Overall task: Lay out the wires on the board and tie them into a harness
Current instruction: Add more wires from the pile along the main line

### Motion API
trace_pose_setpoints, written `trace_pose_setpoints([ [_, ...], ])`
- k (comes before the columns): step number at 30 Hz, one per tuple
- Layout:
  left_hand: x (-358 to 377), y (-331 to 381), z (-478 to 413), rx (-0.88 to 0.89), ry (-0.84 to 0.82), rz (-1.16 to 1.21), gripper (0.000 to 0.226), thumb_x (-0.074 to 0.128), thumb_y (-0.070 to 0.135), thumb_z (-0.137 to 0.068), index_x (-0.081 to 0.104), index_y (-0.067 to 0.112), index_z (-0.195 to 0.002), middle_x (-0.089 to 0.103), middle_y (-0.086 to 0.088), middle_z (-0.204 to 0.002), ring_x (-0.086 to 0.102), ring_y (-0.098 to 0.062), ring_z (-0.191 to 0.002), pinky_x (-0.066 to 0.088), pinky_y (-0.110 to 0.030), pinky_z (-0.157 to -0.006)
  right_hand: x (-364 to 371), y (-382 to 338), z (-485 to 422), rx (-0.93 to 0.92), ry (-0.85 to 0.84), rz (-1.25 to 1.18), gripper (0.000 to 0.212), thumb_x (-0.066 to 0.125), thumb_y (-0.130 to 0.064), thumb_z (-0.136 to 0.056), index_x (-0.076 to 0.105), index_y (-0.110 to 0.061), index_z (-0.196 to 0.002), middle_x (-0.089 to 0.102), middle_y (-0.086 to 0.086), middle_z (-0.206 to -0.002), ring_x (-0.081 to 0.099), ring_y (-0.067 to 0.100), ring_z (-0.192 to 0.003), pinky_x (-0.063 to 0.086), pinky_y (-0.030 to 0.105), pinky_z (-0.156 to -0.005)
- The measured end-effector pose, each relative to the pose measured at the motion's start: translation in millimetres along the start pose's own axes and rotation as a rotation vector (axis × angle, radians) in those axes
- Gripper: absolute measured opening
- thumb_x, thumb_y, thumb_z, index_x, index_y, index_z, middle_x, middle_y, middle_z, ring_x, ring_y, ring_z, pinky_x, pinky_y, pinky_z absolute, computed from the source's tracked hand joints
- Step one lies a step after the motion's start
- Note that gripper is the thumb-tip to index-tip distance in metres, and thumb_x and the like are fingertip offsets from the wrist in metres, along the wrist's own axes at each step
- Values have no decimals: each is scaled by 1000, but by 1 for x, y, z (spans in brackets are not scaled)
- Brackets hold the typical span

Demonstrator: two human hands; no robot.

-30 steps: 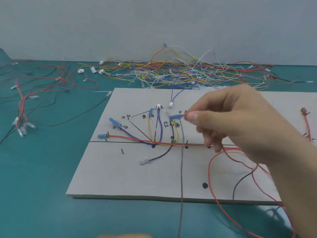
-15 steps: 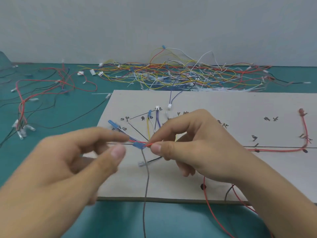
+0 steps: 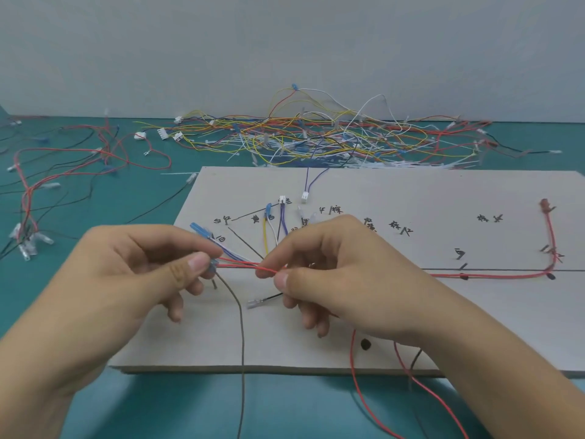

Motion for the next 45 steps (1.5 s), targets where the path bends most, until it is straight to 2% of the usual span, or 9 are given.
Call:
trace_pose_setpoints([
  [2, -4, -6, -5, -10, 21, -46, 39, 82, 45, -67, 83, 20, -98, 75, -13, -76, 65, -18, -62, 51, -23, -46, 2, 1, 0, 23, 3, 17, 13, 63, -5, -95, 75, -10, -96, 68, 6, -68, 62, 17, -51, 53, 30, -48],
  [7, -14, -22, -11, -65, 59, -126, 25, 83, 35, -69, 82, 25, -92, 76, -11, -73, 63, -16, -56, 51, -24, -44, 0, 5, 3, 100, -19, 32, 12, 62, 1, -92, 71, -5, -96, 73, 12, -75, 70, 22, -59, 59, 34, -56],
  [12, -17, -28, -8, -112, 44, -265, 39, 76, 55, -64, 80, 32, -95, 75, -4, -74, 59, -16, -51, 52, -27, -46, -11, 2, 5, 103, 7, 203, 13, 66, -4, -88, 74, -14, -92, 75, 7, -75, 71, 17, -57, 61, 34, -57],
  [17, -13, -30, -8, -73, 81, -473, 14, 79, 45, -79, 77, 42, -93, 72, 9, -71, 58, -16, -54, 60, -45, -58, -22, -1, 5, 72, 71, 369, 8, 71, -14, -87, 74, -21, -85, 75, -2, -72, 70, 15, -55, 62, 36, -59],
  [19, -12, -28, -8, -46, 105, -534, 12, 81, 35, -85, 77, 44, -91, 70, 12, -70, 55, -13, -52, 60, -48, -59, -23, -1, 3, 65, 91, 408, 9, 71, -15, -87, 75, -22, -84, 74, -3, -71, 70, 12, -55, 62, 35, -59],
  [23, -9, -25, -5, -25, 115, -574, 16, 78, 30, -84, 75, 45, -87, 69, 14, -68, 50, -6, -49, 50, -33, -58, -22, 1, 1, 60, 100, 461, 8, 71, -17, -87, 75, -24, -84, 73, -6, -72, 63, 3, -53, 53, 23, -52],
  [26, -8, -27, -5, -28, 124, -596, 18, 78, 30, -84, 75, 47, -89, 68, 15, -69, 51, -7, -52, 49, -32, -60, -20, 1, 1, 46, 103, 490, 8, 72, -18, -87, 76, -24, -84, 73, -6, -71, 58, 1, -51, 44, 13, -49],
  [34, -6, -31, -3, -14, 86, -581, 15, 74, 33, -83, 75, 47, -88, 63, 10, -64, 49, -5, -52, 48, -30, -57, -21, -1, 2, 26, 100, 467, 7, 73, -18, -86, 76, -23, -81, 72, -5, -69, 58, 1, -49, 42, 13, -48],
  [45, -1, -26, -4, 27, 11, -594, 19, 71, 29, -83, 75, 45, -90, 65, 8, -68, 48, -6, -53, 40, -19, -49, -25, 0, 3, 48, 114, 645, 10, 74, -28, -82, 72, -24, -72, 69, -12, -67, 63, 1, -60, 48, 15, -52],
])
Point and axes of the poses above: each hand's wrist, its own z-axis away from the middle knuckle, its own x-axis out of the palm, y = z × x, the point moved 7 cm from there along -z, towards the middle knuckle
